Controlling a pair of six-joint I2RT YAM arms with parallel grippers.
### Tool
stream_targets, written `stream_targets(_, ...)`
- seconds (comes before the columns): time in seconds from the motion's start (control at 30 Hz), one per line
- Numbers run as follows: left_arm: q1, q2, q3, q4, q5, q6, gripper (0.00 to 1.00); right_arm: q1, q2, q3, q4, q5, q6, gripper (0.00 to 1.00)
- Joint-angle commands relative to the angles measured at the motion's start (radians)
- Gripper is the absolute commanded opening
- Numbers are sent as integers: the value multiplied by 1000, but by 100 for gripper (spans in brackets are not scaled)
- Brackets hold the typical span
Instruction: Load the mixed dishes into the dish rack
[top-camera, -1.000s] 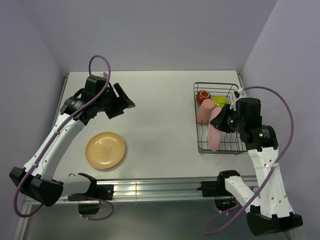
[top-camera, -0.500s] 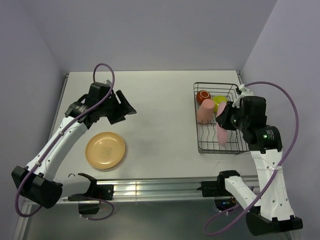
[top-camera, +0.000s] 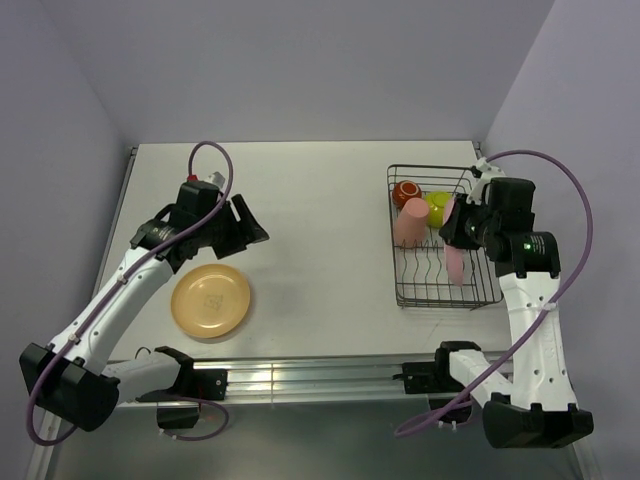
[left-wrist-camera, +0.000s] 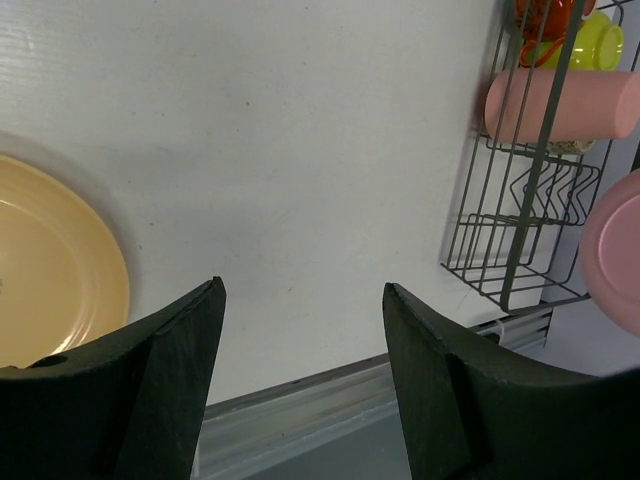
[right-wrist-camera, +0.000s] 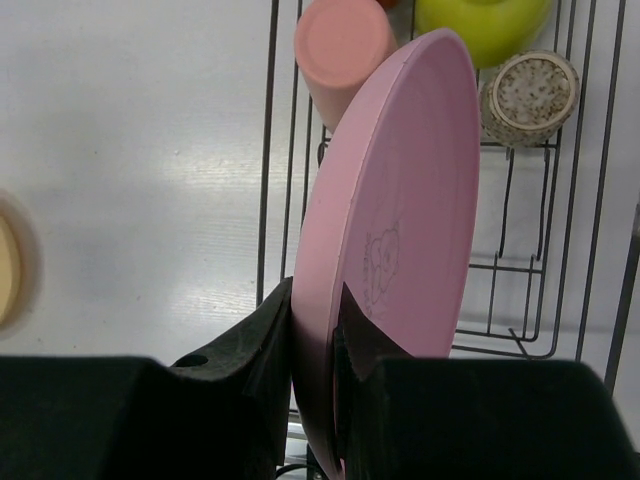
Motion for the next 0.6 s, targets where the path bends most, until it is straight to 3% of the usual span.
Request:
stream_targets(0.0, -3, -48, -32, 44, -24, 67, 70, -34, -20, -7, 63, -81, -42, 0)
stream_targets(0.33, -34, -62, -77, 77, -25, 153, 70, -154, 0, -56, 130, -327, 18, 0)
stream_targets(0.57, -34, -55, -80, 74, -26, 182, 69, -174, 25, -68, 155, -324, 15, 0)
